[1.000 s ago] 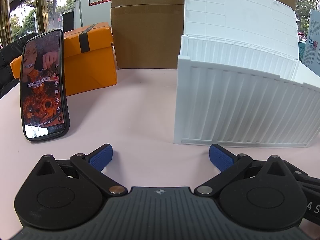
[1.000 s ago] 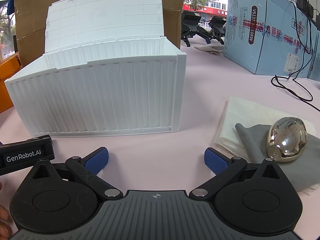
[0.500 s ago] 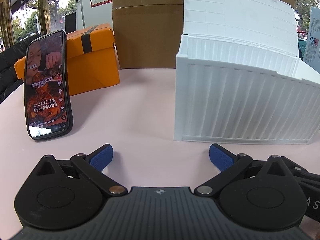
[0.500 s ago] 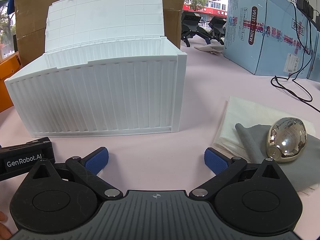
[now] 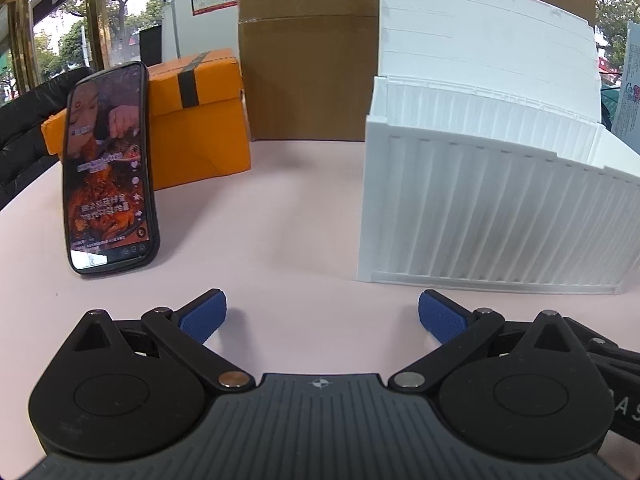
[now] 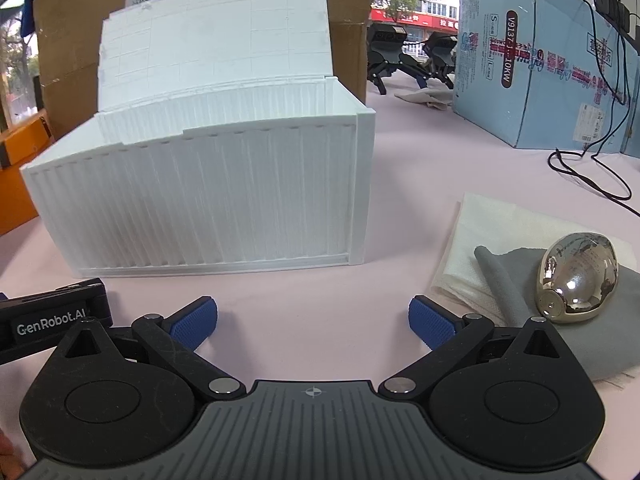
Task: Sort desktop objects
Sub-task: 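Swing both tools away from the white box toward the chrome egg, then lower the left gripper over the chrome egg and close on it, then lift the chrome egg with the left gripper and carry it toward the white box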
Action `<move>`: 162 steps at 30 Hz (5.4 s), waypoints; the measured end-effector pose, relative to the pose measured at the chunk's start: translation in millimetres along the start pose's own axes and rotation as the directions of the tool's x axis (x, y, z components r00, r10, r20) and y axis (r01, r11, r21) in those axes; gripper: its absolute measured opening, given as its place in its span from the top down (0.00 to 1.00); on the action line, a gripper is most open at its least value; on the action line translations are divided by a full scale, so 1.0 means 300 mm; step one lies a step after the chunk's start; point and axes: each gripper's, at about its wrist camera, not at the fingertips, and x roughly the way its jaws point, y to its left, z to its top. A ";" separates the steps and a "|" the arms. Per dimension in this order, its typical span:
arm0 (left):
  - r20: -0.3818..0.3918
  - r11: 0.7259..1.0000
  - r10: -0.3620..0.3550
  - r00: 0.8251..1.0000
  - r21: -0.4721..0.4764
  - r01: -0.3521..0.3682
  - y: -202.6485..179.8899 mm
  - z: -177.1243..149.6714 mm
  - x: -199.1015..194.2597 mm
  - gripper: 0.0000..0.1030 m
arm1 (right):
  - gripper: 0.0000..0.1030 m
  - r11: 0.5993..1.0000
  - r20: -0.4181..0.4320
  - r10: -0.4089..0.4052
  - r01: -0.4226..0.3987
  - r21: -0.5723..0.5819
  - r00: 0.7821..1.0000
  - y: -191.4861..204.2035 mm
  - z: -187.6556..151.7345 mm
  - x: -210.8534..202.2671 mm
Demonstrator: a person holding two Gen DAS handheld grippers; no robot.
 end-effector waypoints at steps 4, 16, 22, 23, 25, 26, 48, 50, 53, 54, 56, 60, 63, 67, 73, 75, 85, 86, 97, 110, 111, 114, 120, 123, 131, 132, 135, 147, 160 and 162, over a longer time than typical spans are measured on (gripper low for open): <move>0.175 1.000 -0.014 0.984 0.004 0.014 0.003 -0.010 -0.095 0.00 | 0.00 0.996 0.280 -0.002 0.026 -0.083 0.960 0.025 -0.014 -0.136; 0.429 0.985 -0.172 0.887 0.074 0.155 -0.092 0.019 -0.314 0.00 | 0.00 0.998 0.530 -0.029 0.058 -0.040 0.847 -0.130 0.012 -0.317; 0.458 0.969 -0.246 0.854 0.121 0.214 -0.256 0.087 -0.393 0.00 | 0.00 0.983 0.662 -0.118 0.181 -0.028 0.740 -0.287 0.016 -0.400; 0.448 0.965 -0.263 0.855 0.118 0.235 -0.293 0.104 -0.396 0.00 | 0.00 0.983 0.673 -0.132 0.185 -0.006 0.727 -0.314 0.020 -0.404; 0.415 0.948 -0.316 0.853 0.114 0.297 -0.365 0.135 -0.397 0.00 | 0.00 0.980 0.688 -0.180 0.190 0.062 0.703 -0.380 0.031 -0.406; 0.401 0.939 -0.343 0.849 0.117 0.324 -0.401 0.146 -0.396 0.00 | 0.00 0.975 0.695 -0.212 0.194 0.106 0.687 -0.419 0.031 -0.404; -0.057 0.673 -0.684 0.727 0.336 0.659 -0.637 0.074 -0.270 0.10 | 0.00 0.965 0.388 -0.028 -0.076 0.250 0.921 -0.705 0.016 -0.210; -0.048 0.645 -0.701 0.711 0.380 0.662 -0.644 0.053 -0.284 0.10 | 0.01 0.968 0.374 0.017 -0.110 0.227 0.927 -0.731 0.010 -0.209; -0.075 0.576 -0.742 0.666 0.436 0.691 -0.659 0.014 -0.298 0.10 | 0.05 0.947 0.335 0.143 -0.227 0.228 0.931 -0.789 -0.001 -0.198; -0.086 0.557 -0.748 0.658 0.458 0.693 -0.667 0.001 -0.301 0.12 | 0.06 0.932 0.323 0.193 -0.276 0.235 0.926 -0.806 -0.004 -0.193; -0.100 0.529 -0.749 0.656 0.505 0.682 -0.687 -0.026 -0.307 0.16 | 0.09 0.900 0.306 0.274 -0.355 0.253 0.912 -0.828 -0.010 -0.185; -0.143 0.469 -0.758 0.636 0.559 0.684 -0.714 -0.072 -0.307 0.24 | 0.11 0.855 0.273 0.362 -0.434 0.284 0.892 -0.840 -0.012 -0.169; -0.184 0.453 -0.759 0.624 0.539 0.710 -0.728 -0.084 -0.275 0.35 | 0.11 0.855 0.225 0.359 -0.415 0.311 0.906 -0.838 -0.010 -0.149; -0.216 0.456 -0.761 0.612 0.494 0.740 -0.737 -0.078 -0.230 0.39 | 0.15 0.854 0.159 0.355 -0.388 0.346 0.921 -0.834 -0.008 -0.121; -0.240 0.448 -0.765 0.598 0.469 0.761 -0.757 -0.069 -0.195 0.40 | 0.17 0.818 0.153 0.375 -0.404 0.409 0.914 -0.854 -0.008 -0.097; -0.240 0.451 -0.762 0.601 0.469 0.759 -0.763 -0.069 -0.189 0.39 | 0.17 0.804 0.155 0.384 -0.412 0.430 0.910 -0.862 -0.008 -0.089; -0.225 0.458 -0.770 0.597 0.457 0.763 -0.774 -0.071 -0.184 0.41 | 0.17 0.824 0.142 0.380 -0.405 0.397 0.914 -0.839 -0.001 -0.072; -0.223 0.460 -0.770 0.598 0.456 0.762 -0.774 -0.072 -0.184 0.42 | 0.24 0.836 0.137 0.368 -0.392 0.383 0.919 -0.831 -0.001 -0.072; -0.208 0.490 -0.772 0.600 0.407 0.771 -0.754 -0.064 -0.175 0.48 | 0.58 0.839 0.169 0.339 -0.378 0.392 0.926 -0.851 -0.011 -0.077; -0.163 0.513 -0.776 0.610 0.400 0.760 -0.728 -0.067 -0.193 0.50 | 0.69 0.829 0.255 0.354 -0.428 0.359 0.900 -0.848 -0.009 -0.120; -0.156 0.513 -0.777 0.610 0.403 0.757 -0.725 -0.067 -0.197 0.50 | 0.69 0.827 0.262 0.356 -0.433 0.359 0.897 -0.849 -0.008 -0.123; -0.140 0.519 -0.776 0.615 0.414 0.748 -0.724 -0.069 -0.209 0.50 | 0.69 0.823 0.270 0.361 -0.441 0.357 0.892 -0.848 -0.007 -0.125; -0.106 0.526 -0.777 0.621 0.434 0.732 -0.717 -0.071 -0.230 0.50 | 0.69 0.805 0.284 0.378 -0.464 0.370 0.881 -0.857 -0.005 -0.126; -0.088 0.529 -0.781 0.618 0.433 0.730 -0.712 -0.071 -0.238 0.50 | 0.69 0.800 0.307 0.382 -0.478 0.363 0.872 -0.856 -0.003 -0.138; -0.005 0.531 -0.800 0.600 0.460 0.712 -0.695 -0.058 -0.279 0.50 | 0.69 0.791 0.381 0.389 -0.516 0.329 0.839 -0.850 0.006 -0.180; -0.001 0.531 -0.802 0.597 0.458 0.713 -0.694 -0.054 -0.279 0.50 | 0.69 0.789 0.390 0.390 -0.521 0.325 0.834 -0.849 0.007 -0.186; 0.024 0.533 -0.805 0.592 0.466 0.706 -0.688 -0.047 -0.289 0.50 | 0.70 0.786 0.417 0.392 -0.534 0.311 0.820 -0.846 0.011 -0.202; 0.084 0.527 -0.831 0.550 0.435 0.730 -0.635 0.027 -0.331 0.50 | 0.72 0.802 0.486 0.387 -0.546 0.241 0.783 -0.794 0.065 -0.280; 0.132 0.509 -0.853 0.506 0.431 0.745 -0.570 0.067 -0.370 0.50 | 0.72 0.807 0.507 0.375 -0.542 0.235 0.776 -0.747 0.117 -0.342; 0.147 0.510 -0.853 0.500 0.431 0.744 -0.556 0.080 -0.380 0.50 | 0.72 0.811 0.511 0.376 -0.541 0.221 0.773 -0.731 0.136 -0.358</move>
